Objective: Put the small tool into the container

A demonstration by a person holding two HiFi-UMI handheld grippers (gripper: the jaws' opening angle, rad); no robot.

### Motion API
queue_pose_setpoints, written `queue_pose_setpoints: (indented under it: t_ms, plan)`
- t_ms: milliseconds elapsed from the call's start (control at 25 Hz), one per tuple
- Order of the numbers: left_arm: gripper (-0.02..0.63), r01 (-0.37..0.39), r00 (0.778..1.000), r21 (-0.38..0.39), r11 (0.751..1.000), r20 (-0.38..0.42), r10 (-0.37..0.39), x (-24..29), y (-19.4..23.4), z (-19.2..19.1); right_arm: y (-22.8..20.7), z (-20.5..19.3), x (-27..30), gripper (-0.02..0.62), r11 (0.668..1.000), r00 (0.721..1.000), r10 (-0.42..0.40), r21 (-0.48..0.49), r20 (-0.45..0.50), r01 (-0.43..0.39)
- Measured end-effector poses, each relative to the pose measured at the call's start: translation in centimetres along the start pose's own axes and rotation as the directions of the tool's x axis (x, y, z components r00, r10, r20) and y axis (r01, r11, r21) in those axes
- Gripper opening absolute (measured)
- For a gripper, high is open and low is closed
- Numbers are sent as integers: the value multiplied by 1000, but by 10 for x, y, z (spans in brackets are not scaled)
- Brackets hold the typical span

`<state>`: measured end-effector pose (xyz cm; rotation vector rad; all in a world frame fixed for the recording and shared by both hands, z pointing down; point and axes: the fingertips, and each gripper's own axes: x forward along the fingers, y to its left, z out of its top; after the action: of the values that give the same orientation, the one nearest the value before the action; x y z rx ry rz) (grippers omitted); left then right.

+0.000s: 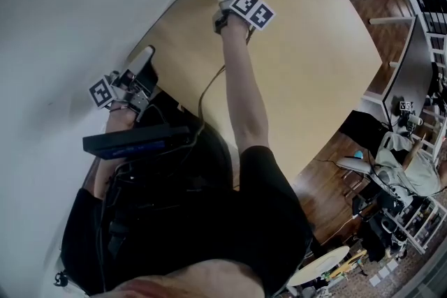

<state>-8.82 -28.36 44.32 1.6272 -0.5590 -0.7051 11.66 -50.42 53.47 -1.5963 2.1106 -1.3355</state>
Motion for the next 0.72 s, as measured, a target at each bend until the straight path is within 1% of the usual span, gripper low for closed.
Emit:
queue_pose_setpoints:
  t_ms: [160, 360, 520, 720]
  plan:
    - [32, 5, 1000, 6, 1000, -12, -5, 2, 1, 0, 2, 5, -17, -9, 1000, 998, 28, -15, 48, -27]
    - [32, 12, 1000, 25, 1000, -28, -11, 3, -1, 1, 3, 21, -49, -11, 995, 983, 94, 7, 159, -96]
    - [32, 3, 999, 45, 999, -38, -2, 3, -1, 2, -2, 38, -80, -11, 989, 957, 130, 35, 260, -144]
    - [32, -9, 997, 69, 998, -74, 14, 12, -8, -5, -20, 58, -136, -12, 981, 917, 153, 58, 369, -187]
